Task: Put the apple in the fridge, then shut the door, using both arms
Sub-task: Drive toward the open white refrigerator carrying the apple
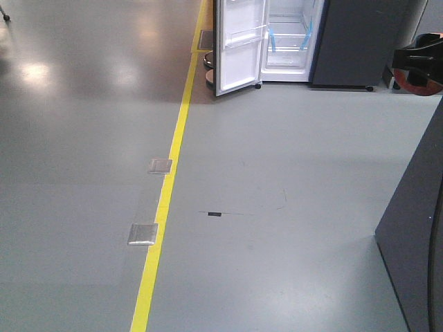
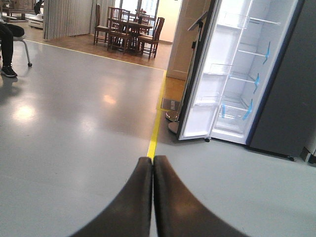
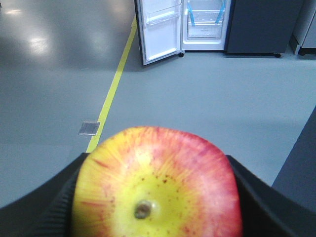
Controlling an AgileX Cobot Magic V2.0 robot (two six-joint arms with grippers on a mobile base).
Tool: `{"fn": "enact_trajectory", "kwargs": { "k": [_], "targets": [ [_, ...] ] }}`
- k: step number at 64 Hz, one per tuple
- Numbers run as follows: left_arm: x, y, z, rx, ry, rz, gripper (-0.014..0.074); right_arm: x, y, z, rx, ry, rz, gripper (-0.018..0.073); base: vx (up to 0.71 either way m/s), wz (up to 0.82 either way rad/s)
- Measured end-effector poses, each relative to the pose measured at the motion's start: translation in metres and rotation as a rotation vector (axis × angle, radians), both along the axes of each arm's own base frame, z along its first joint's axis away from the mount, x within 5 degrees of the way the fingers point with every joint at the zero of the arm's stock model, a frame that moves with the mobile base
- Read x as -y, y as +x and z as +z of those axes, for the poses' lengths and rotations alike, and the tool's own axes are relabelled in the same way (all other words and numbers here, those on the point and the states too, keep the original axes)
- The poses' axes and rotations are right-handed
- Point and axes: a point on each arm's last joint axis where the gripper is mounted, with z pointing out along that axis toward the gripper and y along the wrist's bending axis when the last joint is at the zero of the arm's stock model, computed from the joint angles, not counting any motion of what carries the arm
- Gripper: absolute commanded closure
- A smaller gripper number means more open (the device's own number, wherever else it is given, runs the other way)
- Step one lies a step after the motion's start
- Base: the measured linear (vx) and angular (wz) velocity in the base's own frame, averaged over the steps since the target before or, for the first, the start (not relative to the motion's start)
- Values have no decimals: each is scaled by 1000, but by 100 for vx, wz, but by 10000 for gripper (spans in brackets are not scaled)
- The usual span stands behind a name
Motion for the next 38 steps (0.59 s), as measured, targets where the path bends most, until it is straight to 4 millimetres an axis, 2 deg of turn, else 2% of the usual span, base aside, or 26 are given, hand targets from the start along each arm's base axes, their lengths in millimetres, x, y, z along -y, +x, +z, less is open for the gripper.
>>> {"fn": "enact_trajectory", "kwargs": {
  "k": [38],
  "targets": [
    [0, 0, 0, 0, 0, 0, 602, 0, 0, 0, 0, 0, 0, 552, 15, -3]
  ]
}}
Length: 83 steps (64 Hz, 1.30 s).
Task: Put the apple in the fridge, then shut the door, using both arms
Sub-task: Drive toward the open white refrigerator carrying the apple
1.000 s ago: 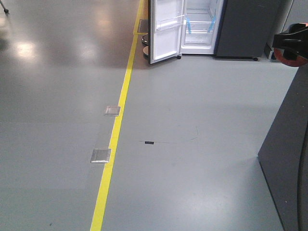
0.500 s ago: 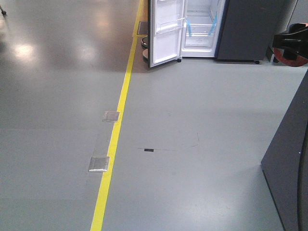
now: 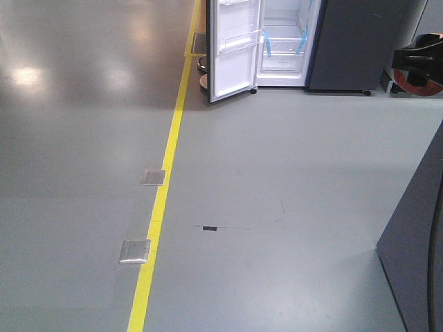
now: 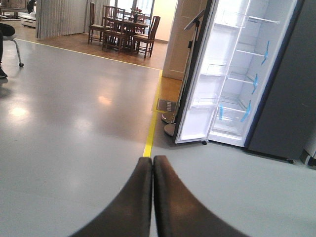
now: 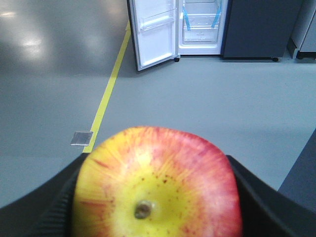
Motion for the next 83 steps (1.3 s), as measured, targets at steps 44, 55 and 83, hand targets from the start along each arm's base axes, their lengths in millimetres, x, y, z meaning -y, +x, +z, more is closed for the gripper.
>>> {"fn": "enact_trajectory", "kwargs": {
  "k": [44, 55, 83],
  "targets": [
    [0, 0, 0, 0, 0, 0, 602, 0, 0, 0, 0, 0, 0, 552, 15, -3],
    [0, 0, 0, 0, 0, 0, 602, 0, 0, 0, 0, 0, 0, 552, 15, 0],
    [0, 0, 0, 0, 0, 0, 602, 0, 0, 0, 0, 0, 0, 552, 15, -2]
  ]
}}
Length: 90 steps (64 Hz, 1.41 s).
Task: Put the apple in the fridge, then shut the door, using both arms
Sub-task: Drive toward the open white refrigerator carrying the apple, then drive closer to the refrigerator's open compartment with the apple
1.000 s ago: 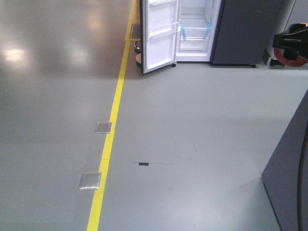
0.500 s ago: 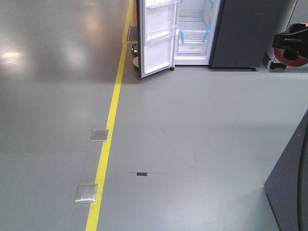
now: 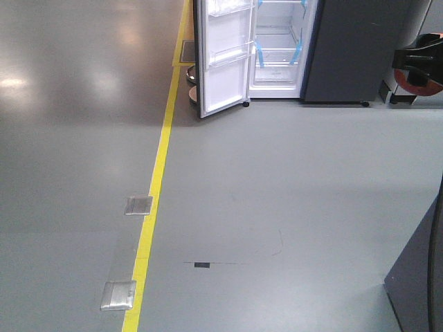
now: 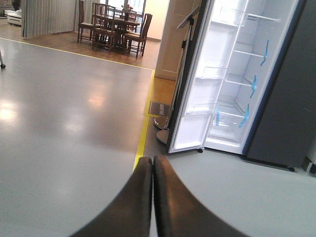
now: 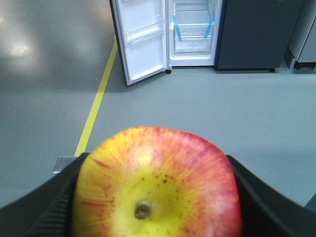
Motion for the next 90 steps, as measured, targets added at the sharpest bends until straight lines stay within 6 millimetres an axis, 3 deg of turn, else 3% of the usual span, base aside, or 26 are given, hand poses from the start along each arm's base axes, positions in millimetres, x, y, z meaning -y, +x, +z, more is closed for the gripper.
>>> {"fn": "enact_trajectory", "kwargs": {
  "k": [90],
  "targets": [
    [0, 0, 0, 0, 0, 0, 602, 0, 0, 0, 0, 0, 0, 552, 18, 0]
  ]
}}
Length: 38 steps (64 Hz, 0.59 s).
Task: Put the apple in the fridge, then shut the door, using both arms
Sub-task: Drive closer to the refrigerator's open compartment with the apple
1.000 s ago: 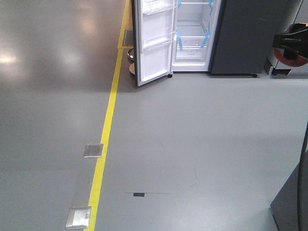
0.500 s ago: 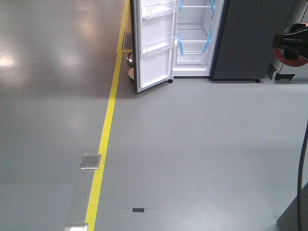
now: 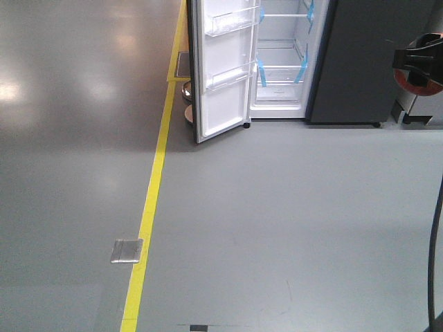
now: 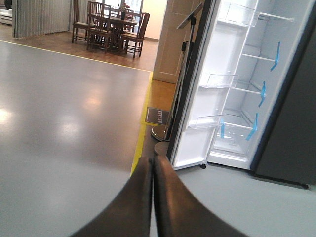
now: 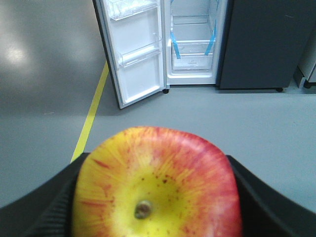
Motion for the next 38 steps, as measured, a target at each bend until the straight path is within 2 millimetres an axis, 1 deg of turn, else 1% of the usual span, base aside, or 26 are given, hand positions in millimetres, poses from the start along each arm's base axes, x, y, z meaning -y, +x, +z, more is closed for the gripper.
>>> {"fn": "enact_trajectory", "kwargs": {
  "k": [38],
  "targets": [
    [0, 0, 0, 0, 0, 0, 602, 0, 0, 0, 0, 0, 0, 552, 17, -2]
  ]
}}
